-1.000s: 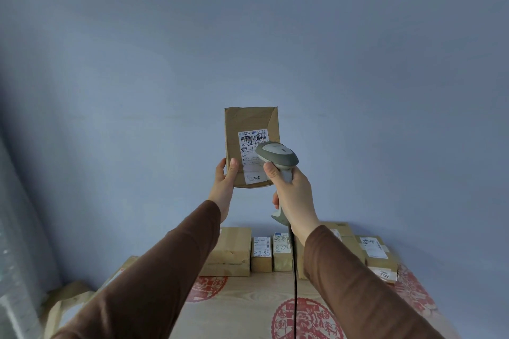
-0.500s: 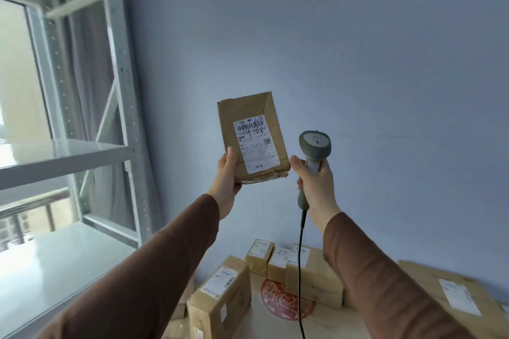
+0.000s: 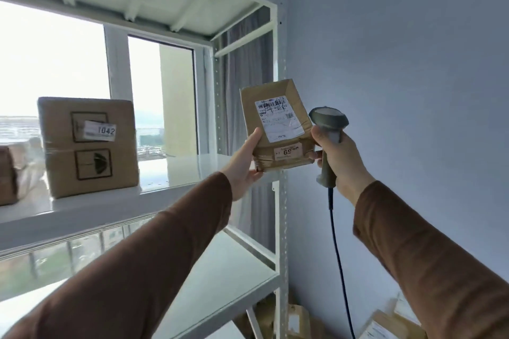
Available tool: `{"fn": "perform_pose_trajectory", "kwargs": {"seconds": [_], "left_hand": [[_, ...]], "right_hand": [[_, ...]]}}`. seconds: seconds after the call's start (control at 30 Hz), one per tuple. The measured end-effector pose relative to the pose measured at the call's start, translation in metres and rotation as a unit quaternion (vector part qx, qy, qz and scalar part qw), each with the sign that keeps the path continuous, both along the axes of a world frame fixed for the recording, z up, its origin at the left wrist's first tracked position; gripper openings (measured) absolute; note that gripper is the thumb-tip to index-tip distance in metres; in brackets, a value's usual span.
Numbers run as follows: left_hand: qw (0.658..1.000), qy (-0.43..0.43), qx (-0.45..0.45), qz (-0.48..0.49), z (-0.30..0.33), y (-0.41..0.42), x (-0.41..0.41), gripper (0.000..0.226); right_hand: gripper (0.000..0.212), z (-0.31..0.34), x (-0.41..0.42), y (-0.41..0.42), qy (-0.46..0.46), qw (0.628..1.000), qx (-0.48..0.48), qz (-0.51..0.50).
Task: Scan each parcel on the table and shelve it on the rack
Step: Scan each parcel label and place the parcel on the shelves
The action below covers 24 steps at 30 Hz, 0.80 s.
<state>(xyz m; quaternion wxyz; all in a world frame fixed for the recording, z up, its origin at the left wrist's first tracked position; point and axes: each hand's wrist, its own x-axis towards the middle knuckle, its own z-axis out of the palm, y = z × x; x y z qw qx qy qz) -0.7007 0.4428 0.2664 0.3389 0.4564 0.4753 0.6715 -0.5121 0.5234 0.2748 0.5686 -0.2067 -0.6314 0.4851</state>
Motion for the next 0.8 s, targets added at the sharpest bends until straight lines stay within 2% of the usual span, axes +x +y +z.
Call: {"fn": "perform_pose_trajectory", "kwargs": {"seconds": [0.07,0.27,0.4,0.57,0.8], "left_hand": [[1.000,0.006,-0.006,0.030,0.007,-0.009,-0.033,0.038],[0.992,0.028,-0.024,0.119,0.017,-0.026,-0.113,0.062],[0.981,0.042,-0.027,0.189,0.019,-0.030,-0.158,0.051],[0.965,0.014,-0.075,0.252,0.016,-0.023,-0.208,0.046],[0.942,0.044,-0.107,0.315,0.004,-0.004,-0.255,0.078]], "right_hand": [[0.047,0.012,-0.039,0.000,-0.001,0.999,-0.004,0.032],[0.043,0.037,-0.151,0.011,-0.005,0.991,-0.054,0.119],[0.049,0.034,-0.221,0.025,-0.052,0.977,-0.113,0.173],[0.044,0.022,-0.288,0.043,-0.086,0.953,-0.187,0.223],[0.042,0.010,-0.340,0.061,-0.082,0.930,-0.230,0.276]]}}
